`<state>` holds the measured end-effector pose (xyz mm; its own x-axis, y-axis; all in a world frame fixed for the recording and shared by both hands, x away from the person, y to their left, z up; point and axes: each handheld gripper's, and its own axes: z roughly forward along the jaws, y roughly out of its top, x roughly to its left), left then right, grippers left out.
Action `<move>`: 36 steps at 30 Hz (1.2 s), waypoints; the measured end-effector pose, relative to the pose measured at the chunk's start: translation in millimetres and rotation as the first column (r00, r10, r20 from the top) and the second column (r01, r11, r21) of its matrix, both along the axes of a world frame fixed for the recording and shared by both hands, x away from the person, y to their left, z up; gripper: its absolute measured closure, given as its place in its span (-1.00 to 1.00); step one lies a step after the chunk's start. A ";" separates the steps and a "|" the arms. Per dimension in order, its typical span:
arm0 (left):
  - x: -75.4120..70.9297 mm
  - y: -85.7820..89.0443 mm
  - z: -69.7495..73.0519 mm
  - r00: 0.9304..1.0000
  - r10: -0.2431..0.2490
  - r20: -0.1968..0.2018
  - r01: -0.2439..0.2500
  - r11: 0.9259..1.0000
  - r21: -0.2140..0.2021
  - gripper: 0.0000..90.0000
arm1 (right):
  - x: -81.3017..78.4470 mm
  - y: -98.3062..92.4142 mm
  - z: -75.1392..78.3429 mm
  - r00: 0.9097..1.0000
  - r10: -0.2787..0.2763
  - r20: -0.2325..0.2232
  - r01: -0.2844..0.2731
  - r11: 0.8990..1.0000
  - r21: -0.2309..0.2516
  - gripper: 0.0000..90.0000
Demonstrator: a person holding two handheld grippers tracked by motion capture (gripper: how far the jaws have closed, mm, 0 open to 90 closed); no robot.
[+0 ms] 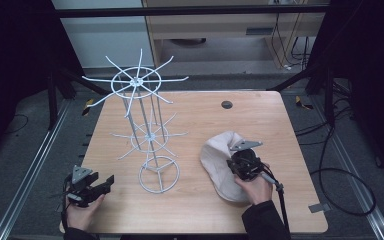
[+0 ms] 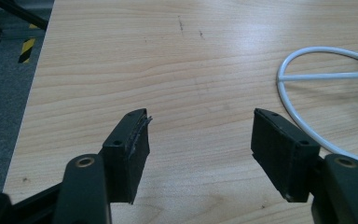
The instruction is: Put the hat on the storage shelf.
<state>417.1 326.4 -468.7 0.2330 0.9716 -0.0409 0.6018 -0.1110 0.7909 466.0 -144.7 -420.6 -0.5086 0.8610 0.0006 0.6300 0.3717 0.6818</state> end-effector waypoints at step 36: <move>0.1 0.2 0.1 1.000 0.004 0.000 -0.004 1.000 -0.002 -0.18 | -36.3 -35.3 44.6 0.946 0.044 0.322 -0.102 0.981 0.166 0.96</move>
<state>417.2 326.5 -468.6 0.2292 0.9724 -0.0427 0.6020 -0.1071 0.7913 429.6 -180.0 -375.9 -0.5691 0.8220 -0.0207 0.3474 0.2631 0.9000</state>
